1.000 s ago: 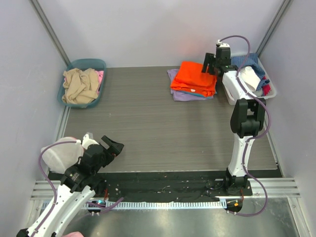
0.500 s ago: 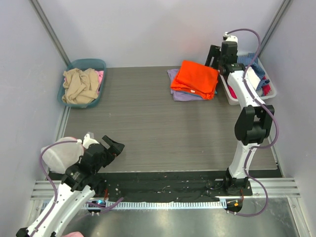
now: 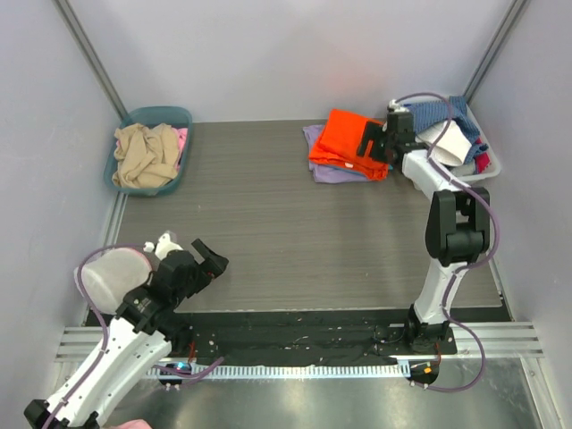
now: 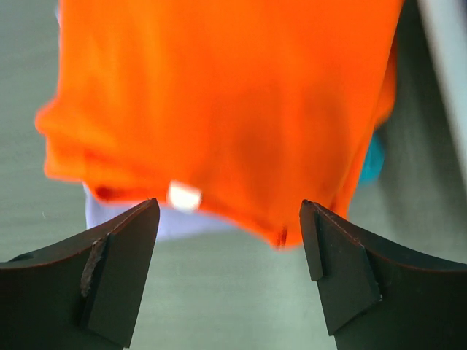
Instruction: Fold and stack the t-shirts
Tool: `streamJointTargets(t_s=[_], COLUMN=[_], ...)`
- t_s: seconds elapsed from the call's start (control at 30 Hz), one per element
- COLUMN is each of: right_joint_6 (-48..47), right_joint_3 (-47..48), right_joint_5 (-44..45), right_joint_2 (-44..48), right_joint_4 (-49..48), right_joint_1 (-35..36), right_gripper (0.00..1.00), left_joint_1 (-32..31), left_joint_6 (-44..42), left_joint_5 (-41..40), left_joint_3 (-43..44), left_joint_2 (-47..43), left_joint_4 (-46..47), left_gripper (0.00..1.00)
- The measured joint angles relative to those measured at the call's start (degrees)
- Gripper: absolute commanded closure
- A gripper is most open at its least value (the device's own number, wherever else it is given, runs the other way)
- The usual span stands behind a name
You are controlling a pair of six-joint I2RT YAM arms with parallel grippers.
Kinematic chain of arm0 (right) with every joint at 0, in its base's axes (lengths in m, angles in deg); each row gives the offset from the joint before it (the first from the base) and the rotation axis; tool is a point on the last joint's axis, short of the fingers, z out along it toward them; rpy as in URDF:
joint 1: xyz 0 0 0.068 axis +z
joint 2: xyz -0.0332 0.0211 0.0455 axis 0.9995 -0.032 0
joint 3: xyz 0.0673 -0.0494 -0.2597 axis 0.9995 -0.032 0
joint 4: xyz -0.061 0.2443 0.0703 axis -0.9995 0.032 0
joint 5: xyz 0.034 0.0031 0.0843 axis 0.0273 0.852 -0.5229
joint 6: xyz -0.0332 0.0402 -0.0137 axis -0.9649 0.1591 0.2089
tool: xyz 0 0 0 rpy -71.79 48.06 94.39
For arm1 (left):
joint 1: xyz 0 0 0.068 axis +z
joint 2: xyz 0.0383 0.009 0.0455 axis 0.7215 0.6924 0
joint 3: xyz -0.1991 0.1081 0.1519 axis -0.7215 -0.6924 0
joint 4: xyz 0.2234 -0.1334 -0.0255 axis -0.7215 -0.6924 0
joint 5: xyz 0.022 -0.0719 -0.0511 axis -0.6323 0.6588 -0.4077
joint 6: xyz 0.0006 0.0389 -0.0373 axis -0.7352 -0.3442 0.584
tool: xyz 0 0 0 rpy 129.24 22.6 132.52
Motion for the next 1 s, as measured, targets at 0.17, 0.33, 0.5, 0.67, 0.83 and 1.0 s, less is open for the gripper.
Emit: streamJointTargets(t_s=[0.17,0.33,0.5,0.67,0.83,1.0], right_joint_6=[1.0,2.4,6.3,10.2,12.7,14.1], right_joint_3=[-15.8,-26.9,-35.8,-45.3,-49.0,-50.5], right_joint_5=[5.2,11.8,16.7,20.6,22.4,22.7], right_joint_2=[14.4,39.1,55.6,67.1,73.1,76.0], right_joint_4=[0.8,0.8,2.3,10.8,17.6,19.3], right_joint_1=[6.3,21.5,24.9,26.2,26.3,26.5], right_gripper=[0.09,0.09,0.09,0.09,0.09,0.06], left_joint_1=[0.0,0.0,0.0,0.0,0.0,0.0], left_joint_6=[-4.5,-9.0,-11.7,-12.2,-12.2,-12.1], left_joint_5=[-0.2,-1.5,-3.5,-4.8,-5.9,-6.5], left_joint_3=[6.2,11.5,12.4,12.1,11.0,9.7], left_joint_2=[8.9,13.7,13.6,10.9,6.8,4.3], left_joint_4=[2.3,4.8,4.9,4.7,4.2,3.2], left_gripper=[0.03,0.0,0.0,0.0,0.0,0.0])
